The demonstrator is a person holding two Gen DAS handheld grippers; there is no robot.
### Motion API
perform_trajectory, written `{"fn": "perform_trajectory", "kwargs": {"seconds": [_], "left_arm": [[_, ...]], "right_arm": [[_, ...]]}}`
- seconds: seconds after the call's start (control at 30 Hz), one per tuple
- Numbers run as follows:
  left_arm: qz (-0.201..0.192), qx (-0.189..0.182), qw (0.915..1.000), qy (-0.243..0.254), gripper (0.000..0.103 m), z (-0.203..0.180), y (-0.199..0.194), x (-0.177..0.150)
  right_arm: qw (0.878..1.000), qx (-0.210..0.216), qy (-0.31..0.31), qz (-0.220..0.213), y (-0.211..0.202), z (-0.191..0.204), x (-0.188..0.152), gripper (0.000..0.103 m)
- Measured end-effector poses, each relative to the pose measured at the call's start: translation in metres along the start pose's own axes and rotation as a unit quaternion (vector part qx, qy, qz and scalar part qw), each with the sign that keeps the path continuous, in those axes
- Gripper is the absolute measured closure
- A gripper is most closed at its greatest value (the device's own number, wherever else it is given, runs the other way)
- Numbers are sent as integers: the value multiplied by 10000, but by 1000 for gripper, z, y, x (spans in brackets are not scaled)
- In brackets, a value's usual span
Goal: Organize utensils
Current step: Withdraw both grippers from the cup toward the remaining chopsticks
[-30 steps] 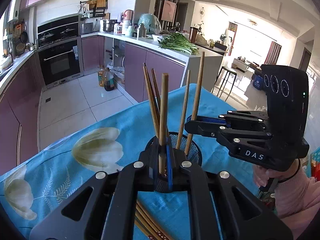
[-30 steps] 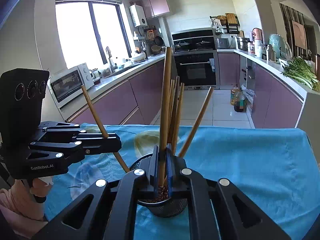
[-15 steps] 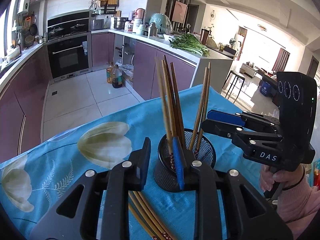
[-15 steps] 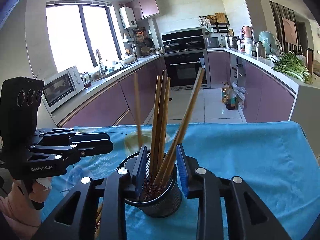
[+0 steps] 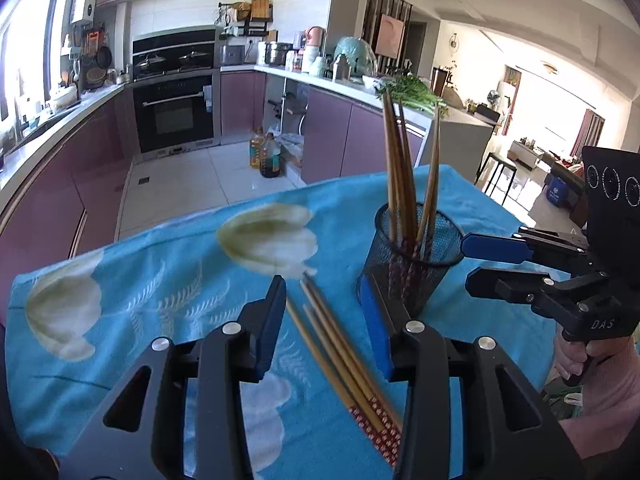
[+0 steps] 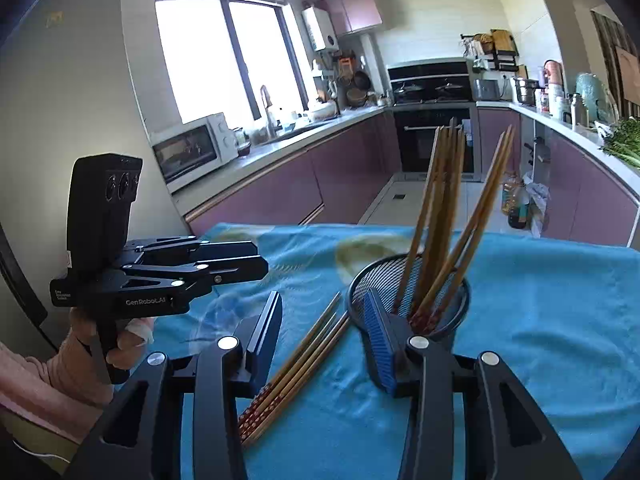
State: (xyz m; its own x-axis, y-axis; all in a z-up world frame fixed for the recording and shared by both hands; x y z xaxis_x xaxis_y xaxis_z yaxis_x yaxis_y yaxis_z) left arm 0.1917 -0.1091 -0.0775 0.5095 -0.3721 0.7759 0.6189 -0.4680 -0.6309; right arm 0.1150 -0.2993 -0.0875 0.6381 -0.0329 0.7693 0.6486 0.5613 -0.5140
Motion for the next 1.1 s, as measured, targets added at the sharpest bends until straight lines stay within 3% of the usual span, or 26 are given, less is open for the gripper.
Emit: {"fn": "perform_trajectory", "kwargs": {"seconds": [0.23, 0.43, 1.1], "left_arm": [[566, -6, 9979, -329, 64, 12, 15, -59], [808, -38, 9959, -414, 64, 7, 27, -85], [1013, -58, 9944, -301, 62, -5, 44, -86]], "right_arm": [[9960, -33, 170, 872, 52, 12, -49, 63], [9935, -203, 314, 1080, 63, 5, -62, 63], [9906, -564, 178, 1237, 68, 2, -76, 72]]}}
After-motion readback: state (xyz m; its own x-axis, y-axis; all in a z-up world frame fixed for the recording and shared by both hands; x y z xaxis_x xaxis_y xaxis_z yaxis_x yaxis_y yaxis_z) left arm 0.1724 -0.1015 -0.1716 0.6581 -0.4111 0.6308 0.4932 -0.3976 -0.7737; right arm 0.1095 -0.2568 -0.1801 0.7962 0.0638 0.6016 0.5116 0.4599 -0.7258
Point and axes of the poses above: each gripper's, at about its wrist camera, not at the fingertips, and y roughly the way its jaws point, z to its left, x to its top, the point moved 8 cm from there along y, roughly the way its jaws point, and after that the axes turned 8 degrees about y, right-handed, at the moved point
